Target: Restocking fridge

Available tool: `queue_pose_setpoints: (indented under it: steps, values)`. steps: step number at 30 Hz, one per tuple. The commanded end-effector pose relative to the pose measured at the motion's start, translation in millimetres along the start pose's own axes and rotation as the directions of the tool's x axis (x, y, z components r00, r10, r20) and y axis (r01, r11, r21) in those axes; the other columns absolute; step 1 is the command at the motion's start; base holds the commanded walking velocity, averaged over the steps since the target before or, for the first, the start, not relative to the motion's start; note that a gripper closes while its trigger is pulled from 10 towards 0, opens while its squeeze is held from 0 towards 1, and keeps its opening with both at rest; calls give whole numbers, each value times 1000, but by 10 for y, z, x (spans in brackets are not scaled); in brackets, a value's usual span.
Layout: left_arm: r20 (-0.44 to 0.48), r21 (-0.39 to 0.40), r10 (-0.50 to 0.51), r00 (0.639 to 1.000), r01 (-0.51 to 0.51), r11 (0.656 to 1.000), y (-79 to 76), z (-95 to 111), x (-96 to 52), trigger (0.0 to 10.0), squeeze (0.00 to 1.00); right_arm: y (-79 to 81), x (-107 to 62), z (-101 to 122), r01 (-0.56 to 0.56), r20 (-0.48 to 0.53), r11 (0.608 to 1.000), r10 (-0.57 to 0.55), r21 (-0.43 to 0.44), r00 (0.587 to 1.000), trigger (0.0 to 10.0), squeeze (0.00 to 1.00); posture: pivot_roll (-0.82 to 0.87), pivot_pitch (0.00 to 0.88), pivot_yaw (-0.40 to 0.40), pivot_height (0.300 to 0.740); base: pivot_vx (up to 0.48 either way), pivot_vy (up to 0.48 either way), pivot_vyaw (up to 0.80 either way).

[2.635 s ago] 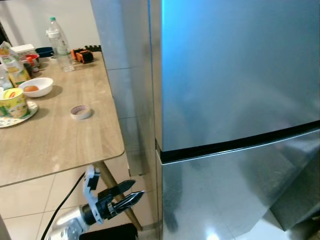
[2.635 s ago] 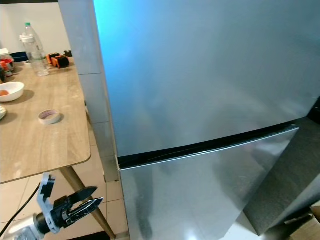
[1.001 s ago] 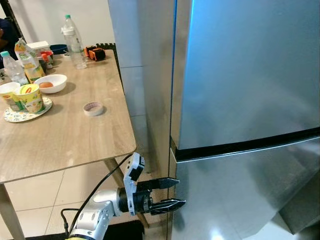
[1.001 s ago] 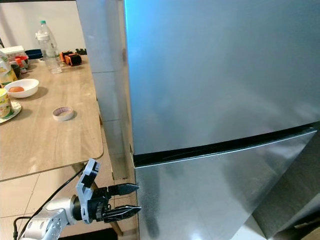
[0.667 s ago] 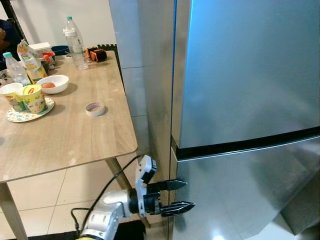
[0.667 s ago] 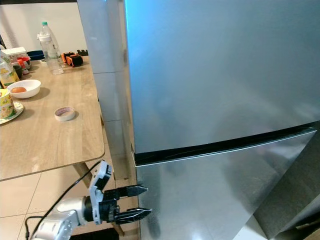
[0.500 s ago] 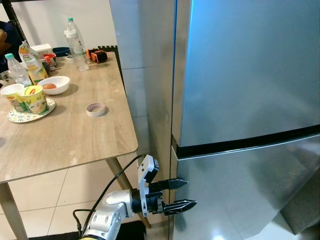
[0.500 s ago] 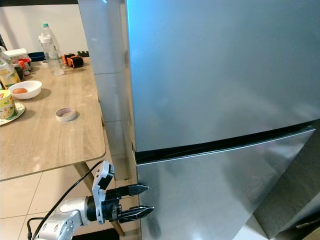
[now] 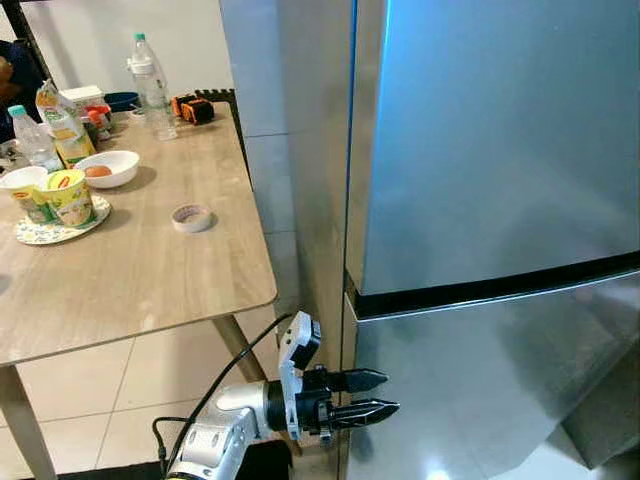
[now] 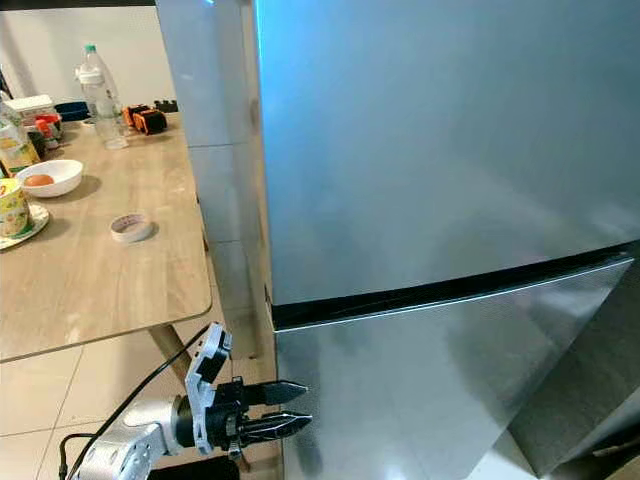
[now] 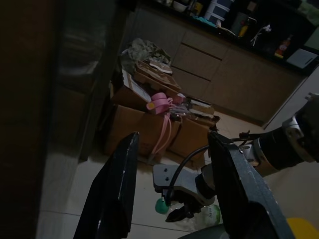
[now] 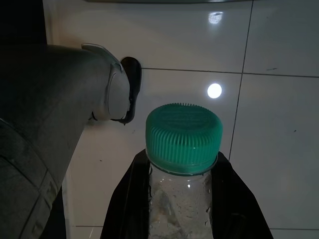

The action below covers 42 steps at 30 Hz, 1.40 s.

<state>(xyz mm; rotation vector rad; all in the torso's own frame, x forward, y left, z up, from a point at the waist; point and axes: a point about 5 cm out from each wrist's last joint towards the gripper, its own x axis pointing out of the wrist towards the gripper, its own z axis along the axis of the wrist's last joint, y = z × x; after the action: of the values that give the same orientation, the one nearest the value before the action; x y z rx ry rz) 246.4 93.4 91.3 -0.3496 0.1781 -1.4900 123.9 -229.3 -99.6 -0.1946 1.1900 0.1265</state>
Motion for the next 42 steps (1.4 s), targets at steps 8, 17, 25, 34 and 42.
queue_pose_setpoints:
  steps: [8,17,25,34,42]
  values:
    - [-46,-33,-103,994,102,994,-137,-31,-44,10000,0,12,2,-15,0,-11,1000,0,-4,1000,10000,0,-100,0,4,734,0,0,0]
    - [-24,83,185,982,-183,980,163,75,-186,10000,0,21,2,-23,-5,-14,1000,5,-4,1000,10000,0,-96,0,7,734,0,0,0]
    - [-19,108,370,929,-366,924,208,242,-849,10000,0,11,-2,-41,-3,-17,1000,3,-1,1000,10000,0,-103,0,13,734,0,0,0]
    - [-145,57,336,931,-331,942,-94,151,-1323,10000,0,2,-7,-64,0,-24,1000,0,-2,1000,10000,0,-89,0,14,734,0,0,0]
    - [28,194,475,880,-471,861,146,377,-1250,10000,0,38,3,-43,-8,-20,1000,8,-7,1000,10000,0,-84,0,11,734,0,0,0]
